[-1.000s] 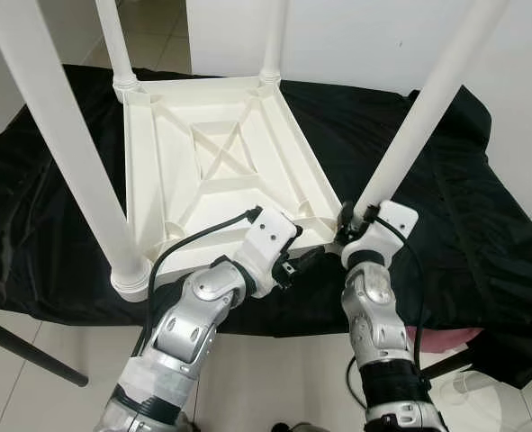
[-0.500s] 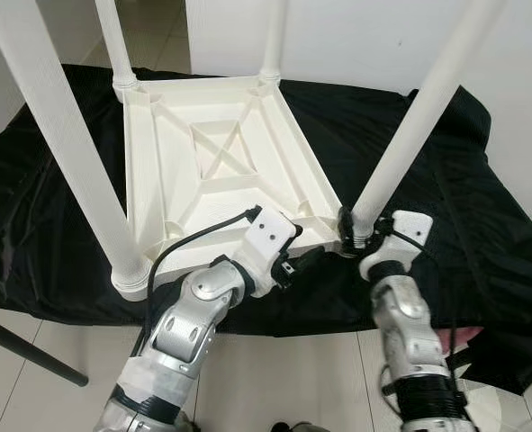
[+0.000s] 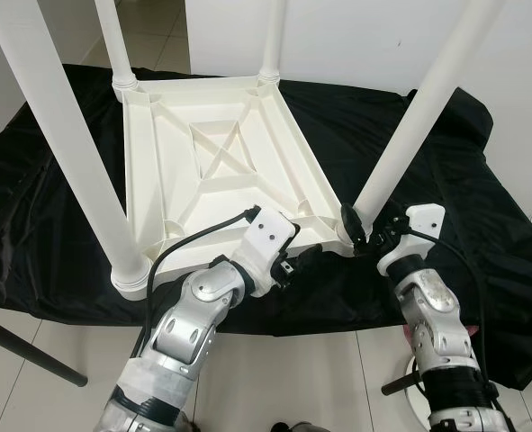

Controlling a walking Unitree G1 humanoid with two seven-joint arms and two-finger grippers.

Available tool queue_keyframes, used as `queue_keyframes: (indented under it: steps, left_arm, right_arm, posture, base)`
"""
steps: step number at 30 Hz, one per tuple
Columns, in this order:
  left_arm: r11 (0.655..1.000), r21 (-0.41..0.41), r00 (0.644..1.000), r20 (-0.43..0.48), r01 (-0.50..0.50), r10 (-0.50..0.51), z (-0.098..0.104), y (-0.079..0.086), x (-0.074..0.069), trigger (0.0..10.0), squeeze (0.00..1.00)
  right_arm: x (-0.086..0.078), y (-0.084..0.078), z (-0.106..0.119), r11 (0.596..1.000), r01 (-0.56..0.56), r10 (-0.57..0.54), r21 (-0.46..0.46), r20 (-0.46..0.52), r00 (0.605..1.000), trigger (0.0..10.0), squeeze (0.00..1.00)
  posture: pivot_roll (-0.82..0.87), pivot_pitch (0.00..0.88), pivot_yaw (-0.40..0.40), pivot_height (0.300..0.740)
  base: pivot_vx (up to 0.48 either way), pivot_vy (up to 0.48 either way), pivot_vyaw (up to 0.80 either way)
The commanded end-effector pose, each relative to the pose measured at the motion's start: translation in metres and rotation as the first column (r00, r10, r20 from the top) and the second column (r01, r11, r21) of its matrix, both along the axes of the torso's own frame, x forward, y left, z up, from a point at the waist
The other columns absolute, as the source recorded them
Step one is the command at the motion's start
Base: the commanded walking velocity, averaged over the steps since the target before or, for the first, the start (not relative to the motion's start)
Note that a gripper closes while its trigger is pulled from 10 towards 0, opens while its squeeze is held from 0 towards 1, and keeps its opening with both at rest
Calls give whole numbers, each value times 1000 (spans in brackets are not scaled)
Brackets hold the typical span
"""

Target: Building children table

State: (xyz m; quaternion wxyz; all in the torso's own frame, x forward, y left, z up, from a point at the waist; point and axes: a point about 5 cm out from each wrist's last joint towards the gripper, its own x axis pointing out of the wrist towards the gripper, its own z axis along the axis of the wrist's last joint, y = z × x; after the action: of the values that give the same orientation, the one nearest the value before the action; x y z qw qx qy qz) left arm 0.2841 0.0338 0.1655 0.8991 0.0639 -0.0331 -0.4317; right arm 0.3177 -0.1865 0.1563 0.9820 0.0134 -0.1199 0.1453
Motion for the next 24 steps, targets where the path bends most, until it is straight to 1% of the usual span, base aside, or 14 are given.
queue_keyframes:
  steps: [1,2,3,4,5,6,8,9,10,11,12,13,18,24]
  left_arm:
    - [1000,10,1000,10,22,-22,-1,-1,-3,10000,0]
    - [1000,8,1000,7,26,-26,-2,-2,-4,10000,0]
    - [1000,8,1000,7,26,-26,-2,-2,-4,10000,0]
    - [1000,4,1000,1,27,-27,-2,-3,-5,10000,0]
    - [1000,4,1000,1,27,-27,-2,-3,-5,10000,0]
    - [1000,3,1000,0,27,-27,-2,-4,-5,10000,0]
    - [1000,3,1000,0,27,-27,-2,-4,-5,10000,0]
    - [1000,2,1000,0,25,-25,-2,-5,-5,10000,0]
    - [1000,2,1000,5,20,-20,-1,-6,-5,10000,0]
    - [1000,2,1000,10,18,-18,-1,-7,-5,10000,0]
    - [1000,1,1000,15,14,-14,0,-8,-4,10000,0]
    - [1000,1,1000,20,12,-12,1,-9,-4,10000,0]
    - [1000,-4,999,33,6,-5,3,-11,-1,10000,0]
    - [1000,-10,999,32,9,-9,3,-13,-2,10000,0]
  right_arm:
    - [2,-5,-1,1000,-25,25,-14,-5,1000,10000,0]
    - [4,-4,-2,998,-57,56,-39,-10,998,10000,0]
    - [4,-4,-2,998,-57,56,-39,-10,998,10000,0]
    - [6,-3,-2,993,-101,100,-61,-16,995,10000,0]
    - [6,-3,-2,993,-101,100,-61,-16,995,10000,0]
    - [7,-2,-2,987,-138,137,-81,-23,990,10000,0]
    - [7,-2,-2,987,-138,137,-81,-23,990,10000,0]
    - [9,-1,-1,980,-173,170,-99,-31,985,10000,0]
    - [11,0,0,973,-201,198,-116,-37,979,7529,0]
    - [14,0,0,967,-219,216,-129,-41,976,4510,0]
    - [16,0,2,964,-229,226,-137,-42,973,3020,0]
    - [18,0,2,961,-236,232,-144,-43,972,0,0]
    - [21,-2,2,958,-247,242,-144,-46,969,0,0]
    - [19,-5,-3,961,-243,239,-130,-51,970,0,0]
  posture:
    - [5,74,-87,740]
    - [3,78,-87,740]
    - [3,78,-87,740]
    - [2,81,-87,740]
    - [2,81,-87,740]
    - [4,84,-88,740]
    - [4,84,-88,740]
    - [4,83,-89,740]
    - [2,79,-92,740]
    - [1,77,-97,740]
    - [1,77,-97,740]
    - [2,70,-102,740]
    - [-1,66,-103,740]
    - [-10,75,-91,740]
  base:
    - [0,0,0]
    - [0,0,0]
    - [0,0,0]
    - [0,0,0]
    - [0,0,0]
    - [0,0,0]
    - [0,0,0]
    - [0,0,0]
    - [0,0,0]
    - [0,0,0]
    - [0,0,0]
    - [0,0,0]
    - [0,0,0]
    - [0,0,0]
